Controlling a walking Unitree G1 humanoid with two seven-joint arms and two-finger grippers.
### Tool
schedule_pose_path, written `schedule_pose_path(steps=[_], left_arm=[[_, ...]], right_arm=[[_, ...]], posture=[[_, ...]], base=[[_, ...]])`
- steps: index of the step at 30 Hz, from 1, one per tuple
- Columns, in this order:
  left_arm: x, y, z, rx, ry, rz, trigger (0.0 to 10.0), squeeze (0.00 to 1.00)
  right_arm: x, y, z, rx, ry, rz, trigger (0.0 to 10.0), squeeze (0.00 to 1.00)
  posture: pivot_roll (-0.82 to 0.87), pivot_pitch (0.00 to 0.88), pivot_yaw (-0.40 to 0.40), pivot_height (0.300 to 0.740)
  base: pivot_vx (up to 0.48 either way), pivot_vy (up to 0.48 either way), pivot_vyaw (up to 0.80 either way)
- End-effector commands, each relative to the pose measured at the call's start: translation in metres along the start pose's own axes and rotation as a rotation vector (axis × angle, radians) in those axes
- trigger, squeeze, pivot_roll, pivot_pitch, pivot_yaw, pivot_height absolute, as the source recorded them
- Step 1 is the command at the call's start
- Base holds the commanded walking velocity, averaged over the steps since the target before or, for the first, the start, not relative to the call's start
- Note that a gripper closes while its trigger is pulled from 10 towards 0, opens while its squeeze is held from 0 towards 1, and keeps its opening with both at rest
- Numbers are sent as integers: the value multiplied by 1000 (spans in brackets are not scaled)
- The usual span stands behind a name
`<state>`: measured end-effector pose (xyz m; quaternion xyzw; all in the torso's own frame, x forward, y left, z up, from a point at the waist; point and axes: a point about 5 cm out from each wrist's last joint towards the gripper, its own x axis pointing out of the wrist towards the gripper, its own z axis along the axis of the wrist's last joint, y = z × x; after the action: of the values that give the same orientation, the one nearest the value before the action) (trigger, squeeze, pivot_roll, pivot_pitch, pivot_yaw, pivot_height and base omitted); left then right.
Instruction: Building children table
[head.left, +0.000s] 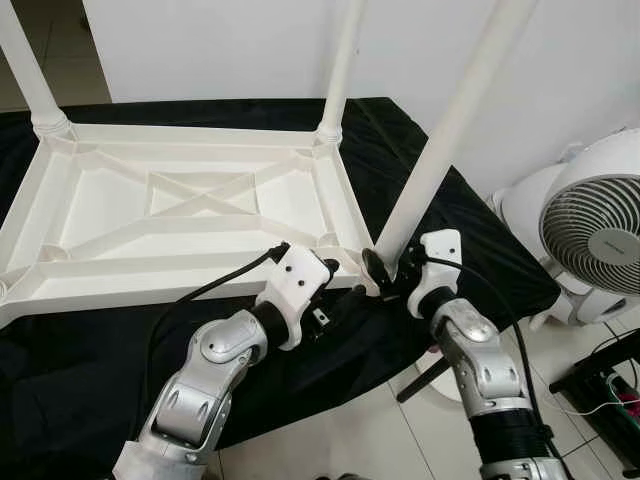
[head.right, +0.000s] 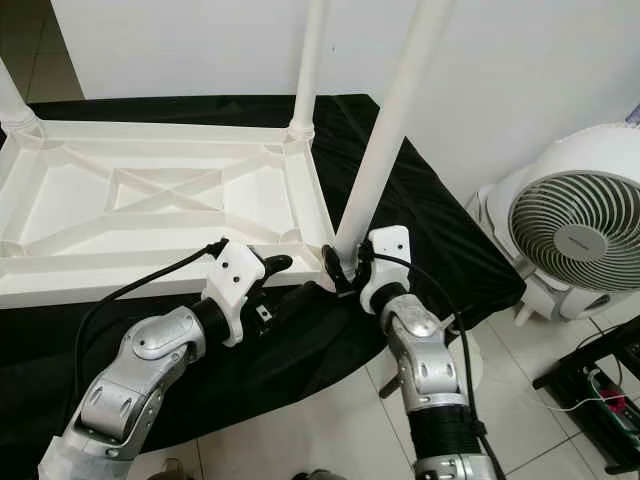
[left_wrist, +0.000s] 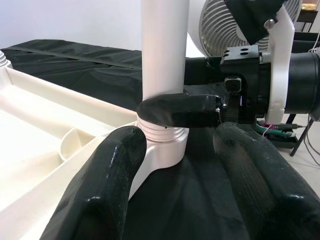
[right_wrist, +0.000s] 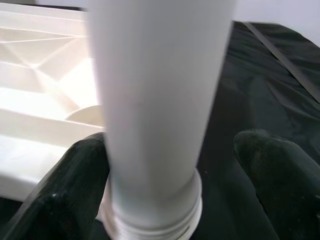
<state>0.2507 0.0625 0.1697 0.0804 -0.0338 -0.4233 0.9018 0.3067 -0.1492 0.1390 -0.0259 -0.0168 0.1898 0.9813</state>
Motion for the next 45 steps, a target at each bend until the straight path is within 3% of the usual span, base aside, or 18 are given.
schedule_pose_path(steps=[1, 5, 7, 11, 12, 14, 17, 24, 28, 33, 34, 35, 45], left_arm=[[0, -2, 2, 3, -9, 8, 10000, 0], [0, -2, 2, 5, -9, 8, 10000, 0], [1, -1, 3, 8, -10, 2, 10000, 0], [2, -1, 3, 10, -11, -4, 10000, 0], [2, 0, 4, 12, -12, -5, 10000, 0], [2, 0, 4, 13, -12, -5, 10000, 0], [3, 1, 5, 16, -14, 0, 10000, 0], [3, 3, 5, 19, -15, 5, 10000, 0], [3, 7, 8, 25, -18, 23, 10000, 0], [3, 7, 8, 26, -19, 25, 10000, 0], [2, 7, 8, 26, -19, 27, 10000, 0], [2, 8, 8, 26, -20, 29, 10000, 0], [3, 6, 8, 19, -21, 33, 10000, 0]], right_arm=[[-11, -9, -1, -37, -12, 78, 10000, 0], [-16, -12, -1, -57, -10, 132, 10000, 0], [-20, -27, -1, -98, 3, 216, 10000, 0], [-17, -36, 1, -126, 8, 257, 10000, 0], [-7, -39, 2, -159, 20, 309, 10000, 0], [-4, -39, 2, -166, 26, 325, 10000, 0], [9, -36, 1, -186, 34, 352, 10000, 0], [22, -29, 1, -185, 38, 394, 10000, 0], [43, -11, -3, -175, 51, 463, 10000, 0], [46, -7, -5, -175, 54, 474, 10000, 0], [47, -6, -7, -173, 66, 484, 8902, 0], [47, -7, -11, -180, 84, 493, 0, 0], [38, -21, -21, -174, 112, 487, 0, 0]], posture=[[67, 38, -117, 740], [67, 38, -117, 740], [61, 38, -111, 740], [60, 37, -107, 740], [64, 36, -106, 740], [64, 36, -106, 740], [73, 39, -105, 740], [79, 42, -102, 740], [94, 47, -104, 740], [97, 48, -105, 740], [99, 48, -108, 740], [100, 49, -111, 740], [85, 56, -113, 740]], base=[[0, 0, 0], [0, 0, 0], [0, 0, 0], [0, 0, 0], [0, 0, 0], [0, 0, 0], [0, 0, 0], [0, 0, 0], [0, 0, 0], [0, 0, 0], [0, 0, 0], [0, 0, 0], [0, 0, 0]])
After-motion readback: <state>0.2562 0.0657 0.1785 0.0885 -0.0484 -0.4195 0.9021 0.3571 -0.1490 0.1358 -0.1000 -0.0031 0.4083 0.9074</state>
